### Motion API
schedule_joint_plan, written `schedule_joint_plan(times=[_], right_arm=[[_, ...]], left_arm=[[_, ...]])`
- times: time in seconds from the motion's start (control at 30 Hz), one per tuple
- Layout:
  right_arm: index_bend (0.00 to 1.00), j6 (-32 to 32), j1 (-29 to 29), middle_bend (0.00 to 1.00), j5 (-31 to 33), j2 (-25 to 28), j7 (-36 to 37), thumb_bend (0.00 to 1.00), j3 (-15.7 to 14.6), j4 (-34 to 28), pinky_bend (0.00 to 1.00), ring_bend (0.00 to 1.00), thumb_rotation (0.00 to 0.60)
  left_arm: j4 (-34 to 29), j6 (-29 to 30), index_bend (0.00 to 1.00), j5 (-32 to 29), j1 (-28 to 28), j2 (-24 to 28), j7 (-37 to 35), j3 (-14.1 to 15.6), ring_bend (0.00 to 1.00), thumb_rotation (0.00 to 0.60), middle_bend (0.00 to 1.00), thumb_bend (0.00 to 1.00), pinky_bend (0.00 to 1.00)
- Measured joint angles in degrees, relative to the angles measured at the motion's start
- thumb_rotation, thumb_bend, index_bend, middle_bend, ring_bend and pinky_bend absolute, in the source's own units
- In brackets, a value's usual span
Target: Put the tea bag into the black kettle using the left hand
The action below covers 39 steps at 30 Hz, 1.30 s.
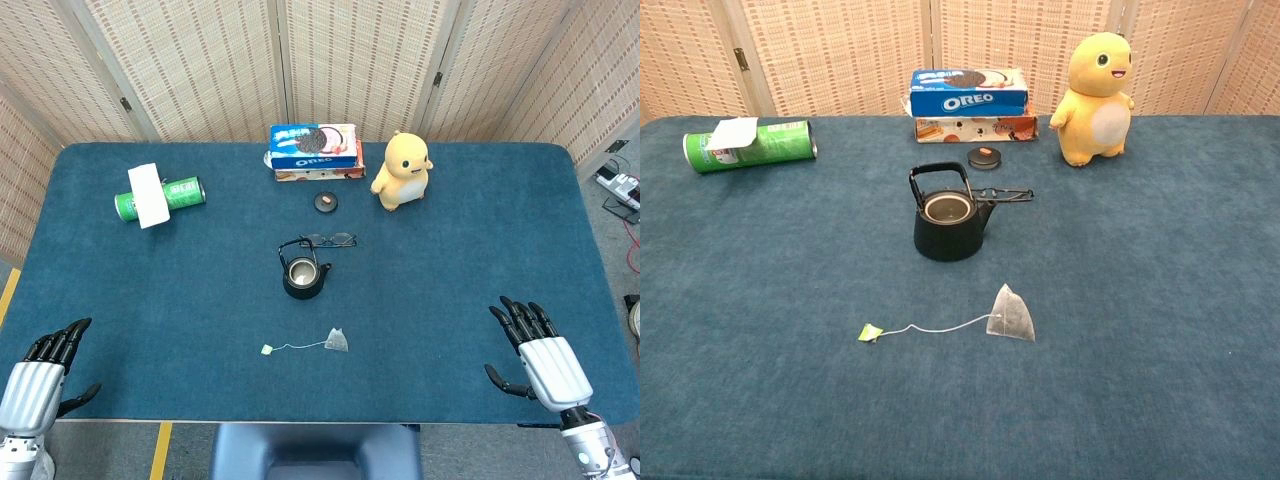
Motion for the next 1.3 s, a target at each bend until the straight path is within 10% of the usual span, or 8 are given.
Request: schedule_joint_plan(times=[0.4,0.53,0.63,1.0,1.3], right_arm=[[0.00,1.6,-0.8,0.00,-1.1,0.8,1.2,0.40,-0.7,0.1,0.00,0.01,0.340],[0.00,3.7,-1.6,0.00,-2.0,1.2,2.1,0.40,-0.8,0.0,0.00,0.01,0.340],[0.00,6.3,-2.4,0.00,-3.4,1.3,2.8,0.40,-0.7,0.2,0.00,0.01,0.339],[0.00,10.8,-3.9,0.00,-7.1,2.3,6.6,0.40,-1.0,1.1,0.00,0.01,0.338],[0.00,15.9,-5.8,0.00,-11.0,3.2,10.1,0.40,-1.5,2.5,0.00,0.02,0.338]], left_arm=[[-0.4,-1.7,0.01,2.2,-1.0,-0.5,1.3,1.0,0.33,0.600,0.25,0.19,0.36],[-0.4,-3.7,0.13,5.6,-2.7,-0.6,0.5,2.6,0.79,0.600,0.68,0.20,0.81],[-0.9,-7.3,0.24,8.0,-4.8,-0.1,-1.5,4.1,0.96,0.600,0.89,0.21,0.96],[-8.6,-29.4,0.39,2.2,-16.4,1.8,-12.1,5.1,1.00,0.600,1.00,0.35,1.00],[-10.5,-35.6,0.41,-8.0,-20.9,-1.9,-8.1,0.5,1.00,0.600,1.00,0.35,1.00]])
